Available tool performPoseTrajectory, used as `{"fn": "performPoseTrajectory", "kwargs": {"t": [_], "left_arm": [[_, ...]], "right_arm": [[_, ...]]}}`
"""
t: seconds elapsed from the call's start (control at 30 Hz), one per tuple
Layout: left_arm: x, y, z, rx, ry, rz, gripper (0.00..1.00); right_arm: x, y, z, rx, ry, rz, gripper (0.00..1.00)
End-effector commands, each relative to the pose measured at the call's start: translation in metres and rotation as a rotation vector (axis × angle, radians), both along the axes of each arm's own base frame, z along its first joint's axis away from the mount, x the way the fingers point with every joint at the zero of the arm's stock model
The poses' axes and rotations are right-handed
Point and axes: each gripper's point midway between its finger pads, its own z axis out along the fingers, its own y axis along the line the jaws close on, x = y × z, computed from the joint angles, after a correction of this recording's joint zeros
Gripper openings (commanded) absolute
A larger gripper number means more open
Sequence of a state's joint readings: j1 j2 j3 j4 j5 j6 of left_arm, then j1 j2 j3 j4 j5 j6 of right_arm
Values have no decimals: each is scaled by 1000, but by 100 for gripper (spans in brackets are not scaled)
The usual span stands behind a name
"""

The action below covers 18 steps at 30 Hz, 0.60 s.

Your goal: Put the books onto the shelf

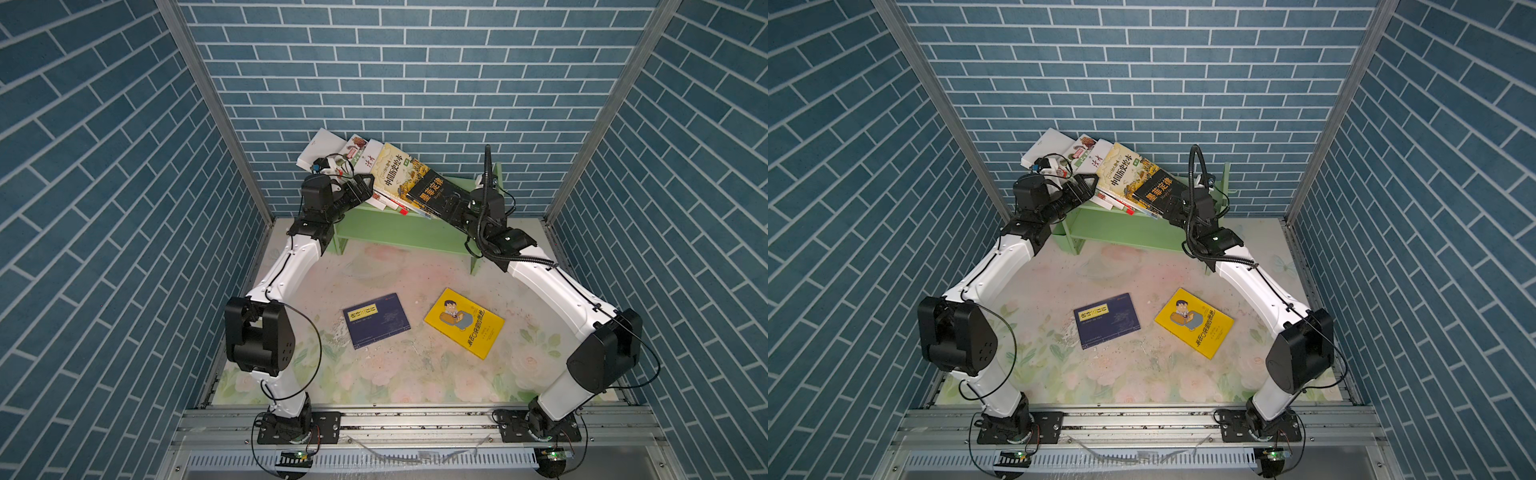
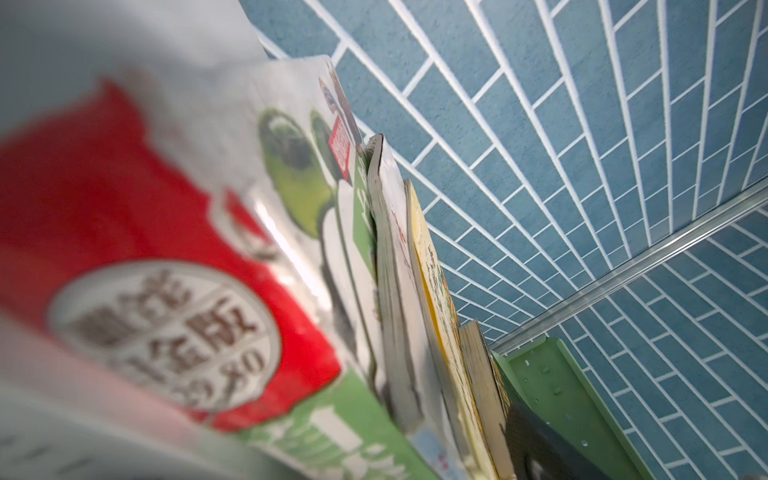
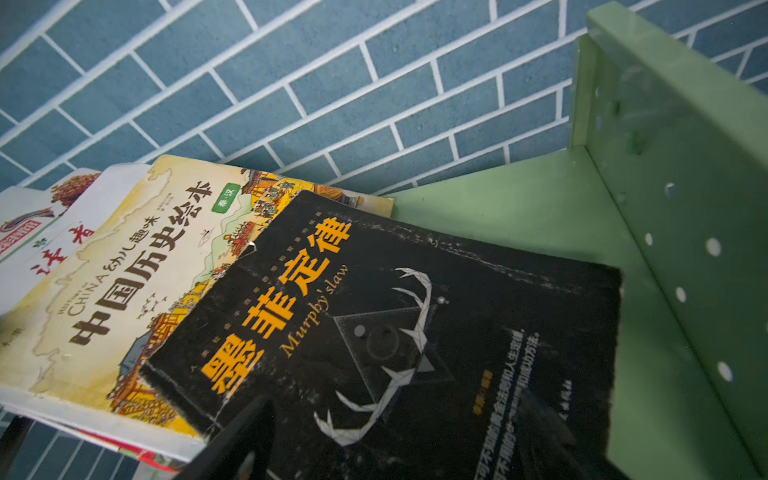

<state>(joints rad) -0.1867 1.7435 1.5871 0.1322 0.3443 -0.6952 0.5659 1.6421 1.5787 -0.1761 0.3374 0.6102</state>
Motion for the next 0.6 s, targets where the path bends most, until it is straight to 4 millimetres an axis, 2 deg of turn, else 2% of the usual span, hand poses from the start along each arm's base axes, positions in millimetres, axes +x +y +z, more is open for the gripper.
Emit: {"fn": "performPoseTrajectory", "kwargs": {"t": [0.0,0.1,0.27,0.47,0.57], "left_arm": [[-7,-11,32,8,-118,-74,100],[-11,-17,34,28,-136,-112,100],[-16,-25,31,53,-146,-159,100],[-19,-25,36,78,-163,-167,100],[-19,-24,35,91,-161,-163,100]], "right_arm": [[3,-7,-20,42,60,-77,90],[6,-10,-30,64,83,-108,90],[10,0,-45,106,107,-83,89],[19,15,-64,132,144,-44,86],[19,11,-68,123,168,-65,83]]}}
